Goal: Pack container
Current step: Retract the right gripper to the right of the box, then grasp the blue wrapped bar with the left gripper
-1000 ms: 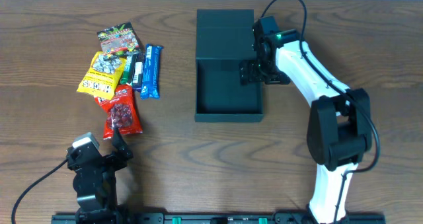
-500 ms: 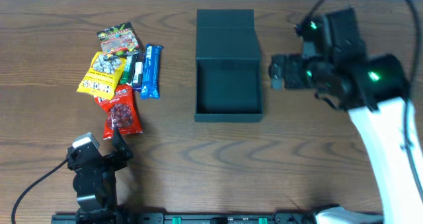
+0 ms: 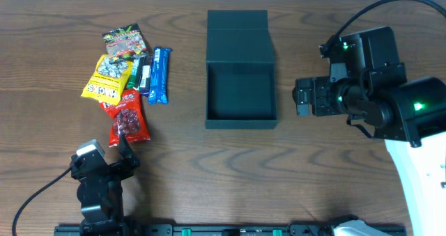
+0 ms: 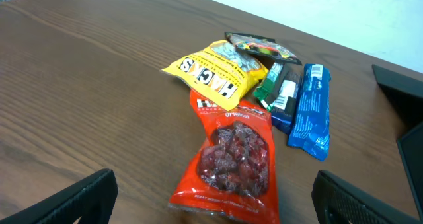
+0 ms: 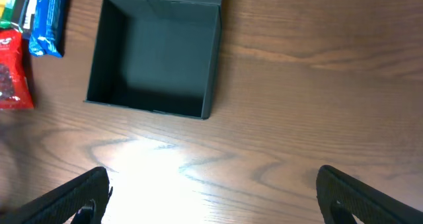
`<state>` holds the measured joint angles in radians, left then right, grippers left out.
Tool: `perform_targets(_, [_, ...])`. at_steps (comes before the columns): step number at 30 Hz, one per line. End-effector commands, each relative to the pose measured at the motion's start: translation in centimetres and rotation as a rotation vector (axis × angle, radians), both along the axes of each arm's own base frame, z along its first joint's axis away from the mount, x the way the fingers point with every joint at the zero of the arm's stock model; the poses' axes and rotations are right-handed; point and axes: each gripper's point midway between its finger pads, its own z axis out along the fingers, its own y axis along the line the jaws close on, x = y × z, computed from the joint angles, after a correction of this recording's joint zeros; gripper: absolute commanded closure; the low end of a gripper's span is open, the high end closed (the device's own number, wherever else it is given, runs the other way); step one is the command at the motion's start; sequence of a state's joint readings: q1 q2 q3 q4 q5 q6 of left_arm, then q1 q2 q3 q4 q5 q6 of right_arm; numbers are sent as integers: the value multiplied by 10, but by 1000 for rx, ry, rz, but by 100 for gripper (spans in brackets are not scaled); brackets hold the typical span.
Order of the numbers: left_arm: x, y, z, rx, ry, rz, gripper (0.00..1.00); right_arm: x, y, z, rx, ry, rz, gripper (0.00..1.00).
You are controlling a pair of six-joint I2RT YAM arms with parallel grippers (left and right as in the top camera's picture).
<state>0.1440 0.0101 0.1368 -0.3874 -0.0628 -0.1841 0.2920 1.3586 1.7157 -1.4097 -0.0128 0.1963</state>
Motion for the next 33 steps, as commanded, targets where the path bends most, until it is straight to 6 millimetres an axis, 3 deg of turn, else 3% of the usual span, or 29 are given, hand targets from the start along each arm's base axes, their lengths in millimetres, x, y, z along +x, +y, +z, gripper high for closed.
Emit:
perform_targets(1, [1,-4,-9,-47,7,-9,4,-1,0,1,-8,-7,26,1])
perform_targets(9, [1,-87,-5,-606,-7,-315,5,4,1,3,-17,-35,47,1])
perform_targets(14, [2,-83,-5,-597,-13,-296,5,13,4,10,-4,-79,46,1])
perform_targets(21, [-2,-108,7,-593,-25,-466,5,17,5,13,4,-99,42,1])
perform_targets(25, [-2,-110,15,-555,-44,-498,5,15,9,12,40,-85,30,1])
perform_targets(33, [-2,-91,85,-327,-183,-459,4,19,16,17,72,-105,48,1])
